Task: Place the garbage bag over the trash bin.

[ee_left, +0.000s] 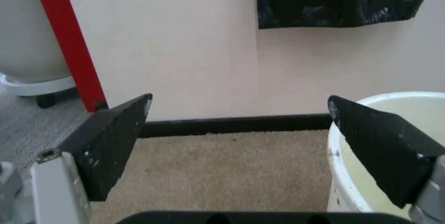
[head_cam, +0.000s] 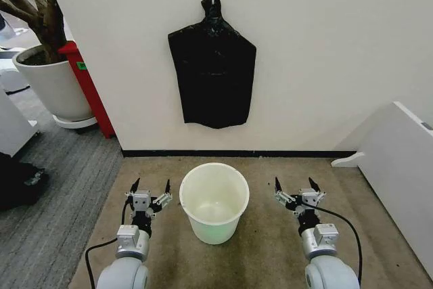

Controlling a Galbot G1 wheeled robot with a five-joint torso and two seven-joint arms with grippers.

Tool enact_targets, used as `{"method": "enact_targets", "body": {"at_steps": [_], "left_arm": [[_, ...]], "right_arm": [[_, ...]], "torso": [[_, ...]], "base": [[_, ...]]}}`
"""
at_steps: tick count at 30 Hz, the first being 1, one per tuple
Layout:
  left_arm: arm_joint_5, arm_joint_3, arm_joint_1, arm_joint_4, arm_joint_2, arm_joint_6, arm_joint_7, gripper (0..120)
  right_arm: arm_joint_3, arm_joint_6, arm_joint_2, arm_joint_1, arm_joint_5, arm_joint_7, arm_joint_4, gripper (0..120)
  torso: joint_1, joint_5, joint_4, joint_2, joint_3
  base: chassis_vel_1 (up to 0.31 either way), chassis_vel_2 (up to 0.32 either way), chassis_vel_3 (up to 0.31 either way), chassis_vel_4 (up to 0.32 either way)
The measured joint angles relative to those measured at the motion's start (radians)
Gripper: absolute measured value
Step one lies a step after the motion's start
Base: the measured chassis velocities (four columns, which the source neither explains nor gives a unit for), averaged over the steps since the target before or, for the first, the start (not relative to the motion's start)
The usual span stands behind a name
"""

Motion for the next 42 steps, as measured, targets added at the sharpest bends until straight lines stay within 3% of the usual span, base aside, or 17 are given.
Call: {"method": "enact_targets", "body": {"at_steps": [7, 11, 16, 21, 25, 37, 42], "left_arm": [[-0.004, -0.004, 0.008, -0.007, 0.001, 0.0, -0.001, 100], [-0.036, -0.031, 0.059, -0.066, 0.008, 0.005, -0.013, 100], [-0.093, -0.076, 0.146, -0.168, 0.022, 0.013, -0.034, 100], [-0.109, -0.089, 0.183, -0.202, 0.026, 0.015, -0.039, 100], [-0.164, -0.136, 0.264, -0.298, 0.046, 0.02, -0.056, 100], [-0.281, -0.231, 0.44, -0.494, 0.088, 0.031, -0.093, 100], [-0.322, -0.265, 0.504, -0.509, 0.103, 0.035, -0.106, 100]], "right_arm": [[0.0, 0.0, 0.0, -0.003, 0.001, 0.0, 0.004, 100], [-0.001, -0.003, -0.002, -0.032, 0.022, -0.001, 0.055, 100], [-0.005, -0.013, -0.009, -0.112, 0.084, -0.006, 0.195, 100], [-0.007, -0.016, -0.013, -0.151, 0.109, -0.007, 0.256, 100], [-0.018, -0.021, -0.04, -0.236, 0.202, -0.003, 0.407, 100], [-0.02, -0.048, -0.11, -0.181, 0.264, 0.041, 0.346, 100], [-0.019, -0.047, -0.116, -0.165, 0.262, 0.05, 0.327, 100]], "torso": [[0.0, -0.0002, -0.0001, 0.0, 0.0], [0.0, 0.0003, 0.0001, 0.0, 0.0], [0.0, 0.0, 0.0001, 0.0, 0.0], [0.0, -0.0005, 0.0, 0.0, 0.0], [0.0, -0.0007, -0.0005, 0.001, 0.0], [0.0, 0.0003, 0.0, 0.0, 0.0], [0.0, 0.0002, 0.0002, 0.0, 0.0]], "base": [[0.0, 0.0, 0.0, 0.0], [0.0, 0.0, 0.0, 0.0], [0.0, 0.0, 0.0, 0.0], [0.0, 0.0, 0.0, 0.0], [0.0, 0.0, 0.0, 0.0], [0.0, 0.0, 0.0, 0.0], [0.0, 0.0, 0.0, 0.0]]}}
